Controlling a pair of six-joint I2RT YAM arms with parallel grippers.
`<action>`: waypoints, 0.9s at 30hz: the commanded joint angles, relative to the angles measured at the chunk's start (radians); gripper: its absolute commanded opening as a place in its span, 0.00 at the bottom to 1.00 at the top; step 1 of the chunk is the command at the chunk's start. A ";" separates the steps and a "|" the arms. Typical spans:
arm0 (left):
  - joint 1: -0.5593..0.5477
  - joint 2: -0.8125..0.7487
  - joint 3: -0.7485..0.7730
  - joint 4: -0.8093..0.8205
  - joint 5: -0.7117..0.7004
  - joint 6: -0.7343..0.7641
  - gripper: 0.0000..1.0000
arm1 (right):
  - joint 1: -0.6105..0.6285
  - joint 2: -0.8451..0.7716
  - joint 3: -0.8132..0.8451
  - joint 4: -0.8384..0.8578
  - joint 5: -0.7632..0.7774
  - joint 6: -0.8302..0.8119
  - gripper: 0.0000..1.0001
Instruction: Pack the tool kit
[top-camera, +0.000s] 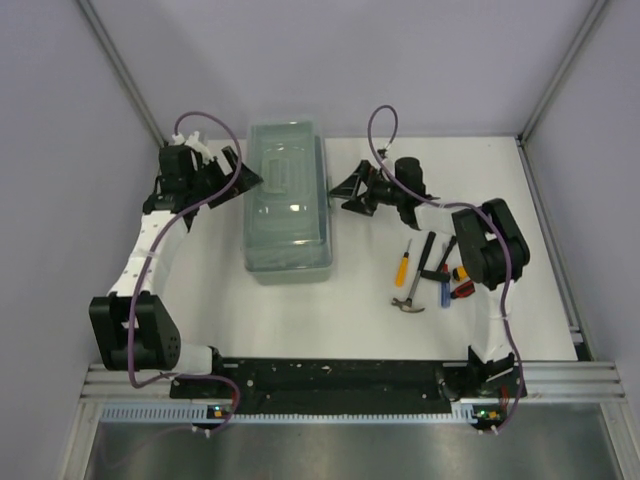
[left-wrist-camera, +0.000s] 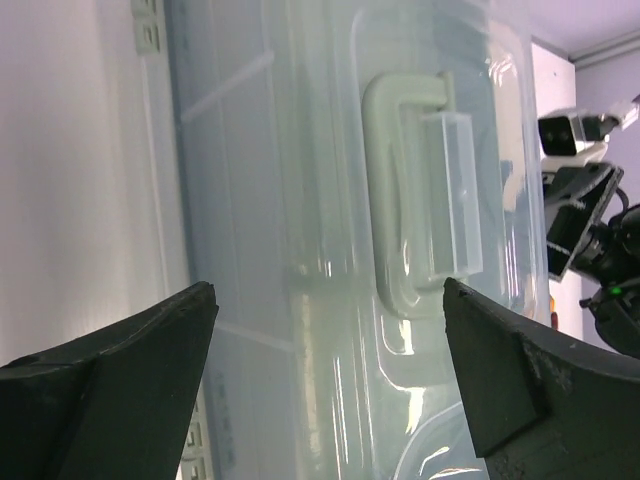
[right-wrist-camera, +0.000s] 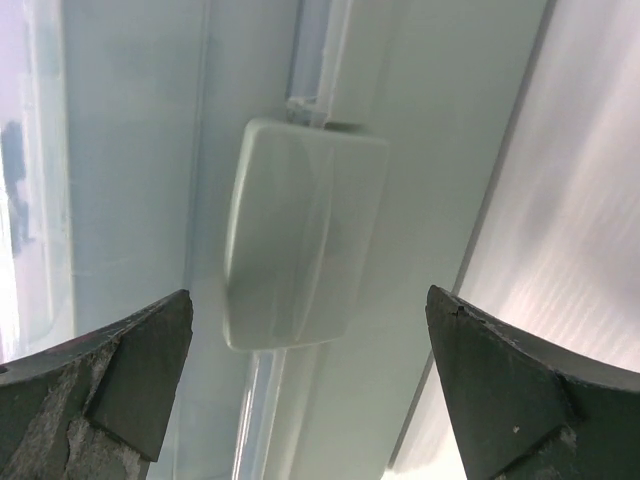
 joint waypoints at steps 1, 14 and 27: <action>0.003 -0.012 0.053 0.077 -0.040 0.073 0.98 | 0.013 -0.016 -0.027 0.271 -0.107 0.119 0.99; 0.002 0.202 0.117 0.231 0.036 -0.012 0.94 | 0.013 0.301 -0.007 1.085 -0.111 0.724 0.94; -0.003 0.245 0.140 0.211 0.088 -0.031 0.90 | 0.013 0.268 0.013 1.065 -0.138 0.711 0.93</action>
